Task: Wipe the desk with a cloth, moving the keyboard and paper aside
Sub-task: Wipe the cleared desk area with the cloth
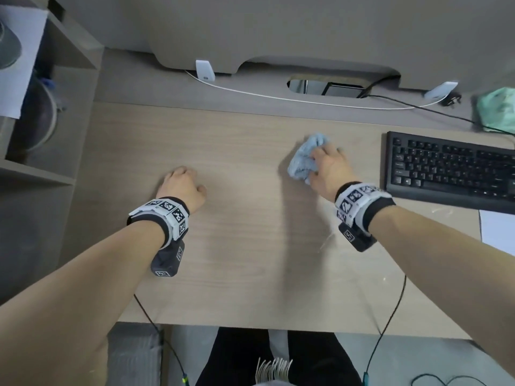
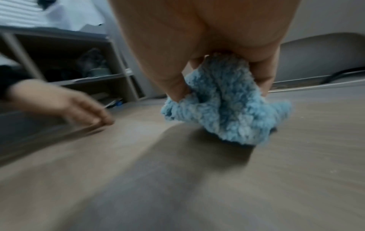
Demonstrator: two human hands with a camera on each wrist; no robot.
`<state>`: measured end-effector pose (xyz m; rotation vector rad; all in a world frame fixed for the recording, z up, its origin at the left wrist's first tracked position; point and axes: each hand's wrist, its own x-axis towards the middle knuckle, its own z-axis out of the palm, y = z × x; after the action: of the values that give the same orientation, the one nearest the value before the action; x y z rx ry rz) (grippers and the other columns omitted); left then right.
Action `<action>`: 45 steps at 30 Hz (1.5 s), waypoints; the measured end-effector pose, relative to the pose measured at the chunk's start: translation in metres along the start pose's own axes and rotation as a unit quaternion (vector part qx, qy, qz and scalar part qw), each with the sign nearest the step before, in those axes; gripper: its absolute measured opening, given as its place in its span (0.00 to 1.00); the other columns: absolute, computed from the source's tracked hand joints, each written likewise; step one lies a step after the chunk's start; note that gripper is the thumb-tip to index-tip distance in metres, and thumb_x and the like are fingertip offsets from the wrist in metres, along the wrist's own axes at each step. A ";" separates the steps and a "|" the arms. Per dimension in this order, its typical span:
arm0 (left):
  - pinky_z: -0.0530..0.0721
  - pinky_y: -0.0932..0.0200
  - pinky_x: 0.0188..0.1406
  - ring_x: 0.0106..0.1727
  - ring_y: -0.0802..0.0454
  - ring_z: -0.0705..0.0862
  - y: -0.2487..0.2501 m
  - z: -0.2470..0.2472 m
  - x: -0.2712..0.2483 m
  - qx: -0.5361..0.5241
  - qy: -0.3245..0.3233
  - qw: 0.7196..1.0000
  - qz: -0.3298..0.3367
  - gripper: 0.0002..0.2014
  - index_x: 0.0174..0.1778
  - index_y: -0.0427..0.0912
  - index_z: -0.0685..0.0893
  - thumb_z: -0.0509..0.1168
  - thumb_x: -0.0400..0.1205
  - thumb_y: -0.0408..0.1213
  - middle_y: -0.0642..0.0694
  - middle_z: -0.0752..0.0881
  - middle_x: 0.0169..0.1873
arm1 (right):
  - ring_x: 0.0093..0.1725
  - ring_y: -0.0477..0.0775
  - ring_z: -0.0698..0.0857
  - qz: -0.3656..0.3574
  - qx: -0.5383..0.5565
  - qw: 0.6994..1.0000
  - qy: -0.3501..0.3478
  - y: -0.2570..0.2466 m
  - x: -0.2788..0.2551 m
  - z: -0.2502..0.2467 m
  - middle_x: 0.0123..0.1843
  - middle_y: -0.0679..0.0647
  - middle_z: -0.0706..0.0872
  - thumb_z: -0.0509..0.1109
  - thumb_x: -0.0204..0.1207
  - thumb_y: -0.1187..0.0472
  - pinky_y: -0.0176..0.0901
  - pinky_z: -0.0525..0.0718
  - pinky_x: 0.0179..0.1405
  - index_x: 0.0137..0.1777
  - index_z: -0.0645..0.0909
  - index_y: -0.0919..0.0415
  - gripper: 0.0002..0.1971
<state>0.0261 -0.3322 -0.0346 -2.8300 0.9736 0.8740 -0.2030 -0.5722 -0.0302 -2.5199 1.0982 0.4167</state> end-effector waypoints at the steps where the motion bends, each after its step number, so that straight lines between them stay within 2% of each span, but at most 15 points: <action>1: 0.72 0.46 0.72 0.72 0.35 0.72 0.002 -0.003 0.002 -0.005 0.006 1.000 -0.002 0.24 0.71 0.40 0.77 0.61 0.79 0.43 0.38 0.75 0.72 | 0.70 0.71 0.72 -0.014 -0.018 0.999 -0.025 -0.002 -0.014 0.000 0.75 0.60 0.70 0.71 0.74 0.61 0.62 0.76 0.68 0.74 0.72 0.61 0.28; 4: 0.70 0.45 0.72 0.73 0.35 0.69 0.013 -0.011 0.010 -0.002 0.027 1.000 -0.003 0.24 0.72 0.41 0.76 0.61 0.79 0.43 0.38 0.74 0.73 | 0.68 0.68 0.73 0.004 -0.076 0.992 -0.105 0.006 -0.038 0.014 0.75 0.59 0.68 0.72 0.75 0.59 0.61 0.79 0.66 0.75 0.70 0.56 0.28; 9: 0.68 0.42 0.73 0.77 0.36 0.64 0.040 -0.015 0.032 0.007 0.036 0.999 0.013 0.27 0.76 0.43 0.71 0.60 0.79 0.44 0.39 0.65 0.80 | 0.62 0.66 0.78 0.123 0.006 0.990 -0.074 0.032 0.005 0.003 0.70 0.60 0.71 0.75 0.72 0.64 0.62 0.84 0.63 0.69 0.76 0.59 0.24; 13: 0.67 0.42 0.75 0.77 0.35 0.65 0.057 -0.008 0.047 0.003 0.029 1.000 0.004 0.27 0.75 0.42 0.72 0.61 0.79 0.45 0.40 0.65 0.80 | 0.66 0.68 0.77 0.158 0.019 0.986 -0.044 0.050 0.069 -0.020 0.71 0.61 0.73 0.79 0.71 0.62 0.62 0.82 0.65 0.68 0.77 0.63 0.26; 17: 0.65 0.45 0.77 0.76 0.33 0.67 0.066 0.002 0.055 0.007 0.044 0.999 -0.009 0.28 0.74 0.39 0.72 0.62 0.79 0.46 0.39 0.69 0.78 | 0.70 0.69 0.76 0.148 0.016 0.989 0.010 0.045 0.133 -0.050 0.75 0.64 0.71 0.77 0.73 0.63 0.62 0.78 0.70 0.72 0.73 0.64 0.28; 21: 0.67 0.45 0.76 0.75 0.34 0.67 0.062 0.002 0.055 0.007 0.039 0.999 -0.013 0.27 0.73 0.39 0.73 0.62 0.79 0.46 0.41 0.70 0.77 | 0.72 0.70 0.73 0.021 0.079 0.995 0.048 0.015 0.133 -0.070 0.77 0.63 0.66 0.75 0.74 0.62 0.59 0.76 0.72 0.75 0.72 0.61 0.30; 23: 0.68 0.45 0.75 0.75 0.34 0.68 0.061 0.000 0.053 0.009 0.040 0.999 -0.005 0.27 0.72 0.40 0.73 0.62 0.78 0.47 0.42 0.71 0.77 | 0.67 0.67 0.77 -0.043 0.067 0.997 0.017 0.005 0.109 -0.061 0.74 0.62 0.69 0.74 0.75 0.61 0.57 0.80 0.67 0.74 0.74 0.59 0.27; 26: 0.69 0.46 0.75 0.76 0.36 0.66 0.063 -0.002 0.050 0.009 0.040 0.999 0.000 0.26 0.73 0.41 0.73 0.62 0.79 0.46 0.43 0.69 0.78 | 0.58 0.64 0.82 -0.081 0.049 0.991 -0.095 0.011 0.080 -0.025 0.67 0.56 0.73 0.71 0.75 0.65 0.55 0.85 0.54 0.67 0.79 0.56 0.20; 28: 0.68 0.46 0.76 0.78 0.37 0.64 0.063 -0.002 0.048 0.010 0.036 0.999 0.003 0.27 0.75 0.43 0.71 0.62 0.79 0.46 0.44 0.66 0.80 | 0.59 0.65 0.82 -0.062 0.057 0.993 -0.088 0.022 0.084 -0.014 0.66 0.56 0.75 0.71 0.75 0.65 0.57 0.85 0.54 0.65 0.80 0.54 0.18; 33: 0.67 0.49 0.76 0.79 0.39 0.63 0.056 -0.004 0.048 0.015 0.032 0.999 0.009 0.28 0.77 0.46 0.70 0.62 0.80 0.46 0.46 0.65 0.81 | 0.69 0.67 0.76 0.043 0.060 0.997 0.021 0.037 0.143 -0.042 0.71 0.67 0.75 0.67 0.77 0.63 0.57 0.77 0.68 0.69 0.79 0.61 0.19; 36: 0.67 0.50 0.76 0.77 0.38 0.66 0.054 -0.004 0.048 0.012 0.038 0.999 0.020 0.28 0.76 0.46 0.71 0.63 0.79 0.46 0.45 0.66 0.81 | 0.69 0.68 0.76 0.068 0.085 0.993 0.052 0.030 0.148 -0.058 0.72 0.68 0.74 0.68 0.79 0.61 0.55 0.76 0.67 0.69 0.78 0.63 0.19; 39: 0.65 0.51 0.76 0.77 0.38 0.65 0.052 -0.005 0.046 0.005 0.037 0.999 0.026 0.28 0.76 0.46 0.71 0.63 0.79 0.46 0.46 0.66 0.81 | 0.68 0.67 0.76 -0.006 0.093 0.995 0.033 -0.005 0.111 -0.057 0.72 0.66 0.74 0.70 0.78 0.59 0.49 0.75 0.62 0.71 0.77 0.61 0.21; 41: 0.64 0.51 0.76 0.78 0.38 0.63 0.050 -0.007 0.045 0.006 0.028 0.999 0.029 0.29 0.78 0.47 0.69 0.63 0.80 0.45 0.47 0.64 0.82 | 0.70 0.66 0.74 -0.090 0.079 0.992 -0.039 -0.038 0.075 -0.045 0.75 0.62 0.71 0.70 0.77 0.57 0.46 0.73 0.62 0.74 0.74 0.59 0.25; 43: 0.64 0.52 0.76 0.78 0.39 0.63 0.047 -0.010 0.045 0.005 0.023 0.999 0.036 0.29 0.79 0.48 0.69 0.63 0.80 0.45 0.47 0.63 0.83 | 0.72 0.69 0.71 -0.177 0.018 0.975 -0.131 -0.063 0.052 -0.024 0.80 0.59 0.62 0.71 0.75 0.56 0.51 0.73 0.68 0.76 0.72 0.58 0.28; 45: 0.66 0.51 0.76 0.78 0.40 0.64 0.044 -0.011 0.046 0.002 0.020 0.999 0.048 0.28 0.78 0.51 0.70 0.63 0.79 0.45 0.49 0.64 0.82 | 0.73 0.72 0.71 -0.253 -0.054 0.952 -0.162 -0.076 0.039 -0.011 0.85 0.58 0.52 0.71 0.76 0.57 0.56 0.76 0.69 0.75 0.72 0.60 0.28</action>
<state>0.0363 -0.3955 -0.0418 -2.8295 1.1228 0.8264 -0.1193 -0.5533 -0.0200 -2.5763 0.2959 0.7198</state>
